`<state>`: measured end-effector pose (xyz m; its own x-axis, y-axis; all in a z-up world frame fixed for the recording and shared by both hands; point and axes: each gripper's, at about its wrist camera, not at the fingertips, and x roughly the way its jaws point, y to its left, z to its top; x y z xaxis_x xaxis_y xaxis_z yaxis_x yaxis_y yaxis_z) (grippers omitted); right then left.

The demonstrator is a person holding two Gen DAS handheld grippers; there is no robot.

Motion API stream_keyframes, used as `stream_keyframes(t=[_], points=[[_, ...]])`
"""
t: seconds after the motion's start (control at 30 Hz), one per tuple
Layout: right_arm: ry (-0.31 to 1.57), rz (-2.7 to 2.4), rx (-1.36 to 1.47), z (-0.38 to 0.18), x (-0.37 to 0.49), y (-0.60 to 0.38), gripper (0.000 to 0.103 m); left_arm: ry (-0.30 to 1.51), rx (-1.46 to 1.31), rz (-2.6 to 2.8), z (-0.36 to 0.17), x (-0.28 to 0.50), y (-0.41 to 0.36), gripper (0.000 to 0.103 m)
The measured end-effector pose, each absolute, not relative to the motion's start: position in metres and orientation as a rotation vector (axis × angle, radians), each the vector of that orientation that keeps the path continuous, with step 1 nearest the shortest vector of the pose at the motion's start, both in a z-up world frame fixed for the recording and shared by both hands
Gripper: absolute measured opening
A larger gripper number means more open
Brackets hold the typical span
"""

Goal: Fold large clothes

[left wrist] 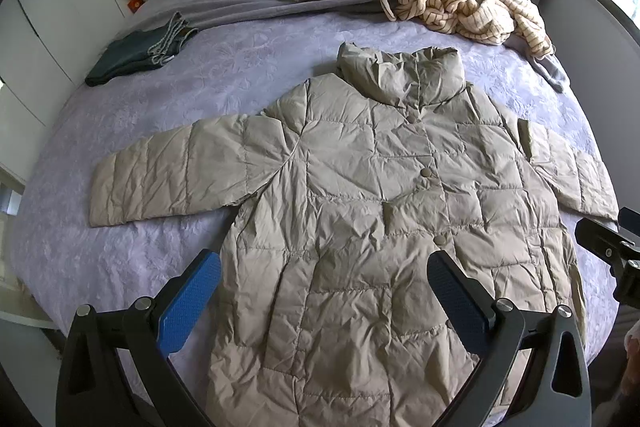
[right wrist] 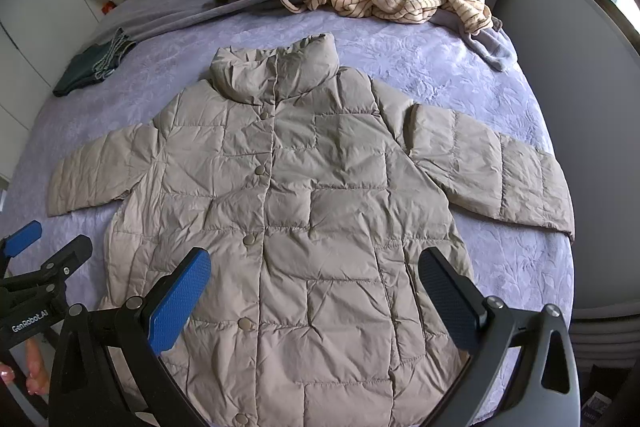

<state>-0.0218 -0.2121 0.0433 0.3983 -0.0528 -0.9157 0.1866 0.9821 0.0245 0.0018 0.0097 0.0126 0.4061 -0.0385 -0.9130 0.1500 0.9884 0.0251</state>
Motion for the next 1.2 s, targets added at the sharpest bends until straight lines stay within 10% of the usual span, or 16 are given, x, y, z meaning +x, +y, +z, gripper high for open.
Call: stream_keyframes(t=[1.2], points=[[1.154,-0.154,0.129,0.0434,-0.0210,-0.2131,0.103,1.147,0.114,-0.116,0.0125,0.0017,0.0080,0.103]])
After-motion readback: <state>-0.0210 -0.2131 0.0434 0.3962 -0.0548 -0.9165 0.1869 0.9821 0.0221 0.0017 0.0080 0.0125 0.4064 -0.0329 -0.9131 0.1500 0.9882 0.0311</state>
